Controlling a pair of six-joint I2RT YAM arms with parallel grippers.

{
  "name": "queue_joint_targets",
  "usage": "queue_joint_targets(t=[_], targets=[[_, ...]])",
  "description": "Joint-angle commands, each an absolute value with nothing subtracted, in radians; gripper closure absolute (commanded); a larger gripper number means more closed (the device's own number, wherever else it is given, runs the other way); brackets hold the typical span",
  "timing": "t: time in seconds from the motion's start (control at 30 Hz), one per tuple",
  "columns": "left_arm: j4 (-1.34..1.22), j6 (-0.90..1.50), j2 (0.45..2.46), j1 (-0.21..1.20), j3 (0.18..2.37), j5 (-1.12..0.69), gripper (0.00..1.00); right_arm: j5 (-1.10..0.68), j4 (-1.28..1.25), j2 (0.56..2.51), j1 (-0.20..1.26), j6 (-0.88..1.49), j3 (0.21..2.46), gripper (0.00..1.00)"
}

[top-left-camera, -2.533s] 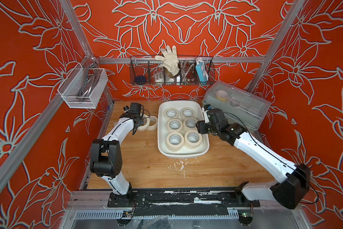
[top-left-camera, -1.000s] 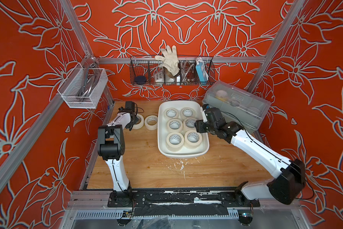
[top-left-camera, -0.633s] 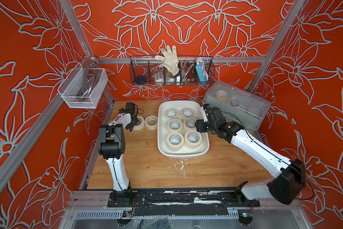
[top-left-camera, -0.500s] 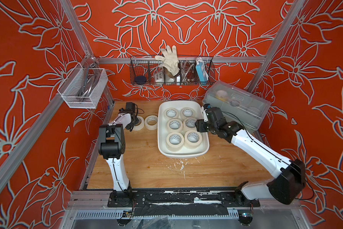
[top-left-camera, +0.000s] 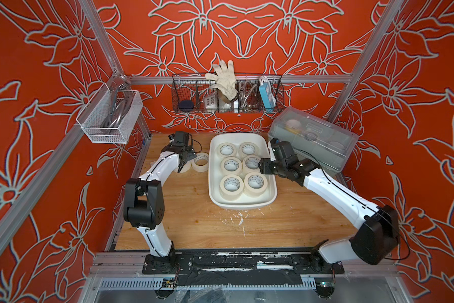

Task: Take out the art tape in the storage box
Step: Place the art tape at the center of the board, then pick up the art tape from the storage box.

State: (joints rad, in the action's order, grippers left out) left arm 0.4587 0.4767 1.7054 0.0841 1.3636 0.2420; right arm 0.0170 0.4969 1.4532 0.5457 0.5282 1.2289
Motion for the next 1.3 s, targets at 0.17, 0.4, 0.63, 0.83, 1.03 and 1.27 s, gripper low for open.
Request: queue_joint_targets(t=[0.17,0.4,0.63,0.83,1.03,1.27], targets=[[0.497,0.466,1.484,0.222,1.295,0.177,0.01,-0.043,0.518,1.544,0.511,0.616,1.24,0.37],[0.545,0.468,1.388,0.326,1.283,0.169,0.01,-0.045,0.524,1.64,0.493,0.646,1.276,0.36],[0.549,0.481,1.364,0.421,1.261,0.168,0.01,-0.028,0.523,1.736,0.479,0.668,1.346,0.36],[0.551,0.474,1.356,0.448,1.251,0.191,0.01,-0.029,0.508,1.813,0.466,0.7,1.401,0.36],[0.55,0.471,1.338,0.45,1.247,0.208,0.01,-0.009,0.484,1.883,0.452,0.728,1.449,0.38],[0.545,0.47,1.344,0.451,1.244,0.21,0.01,-0.022,0.471,1.972,0.433,0.755,1.506,0.43]])
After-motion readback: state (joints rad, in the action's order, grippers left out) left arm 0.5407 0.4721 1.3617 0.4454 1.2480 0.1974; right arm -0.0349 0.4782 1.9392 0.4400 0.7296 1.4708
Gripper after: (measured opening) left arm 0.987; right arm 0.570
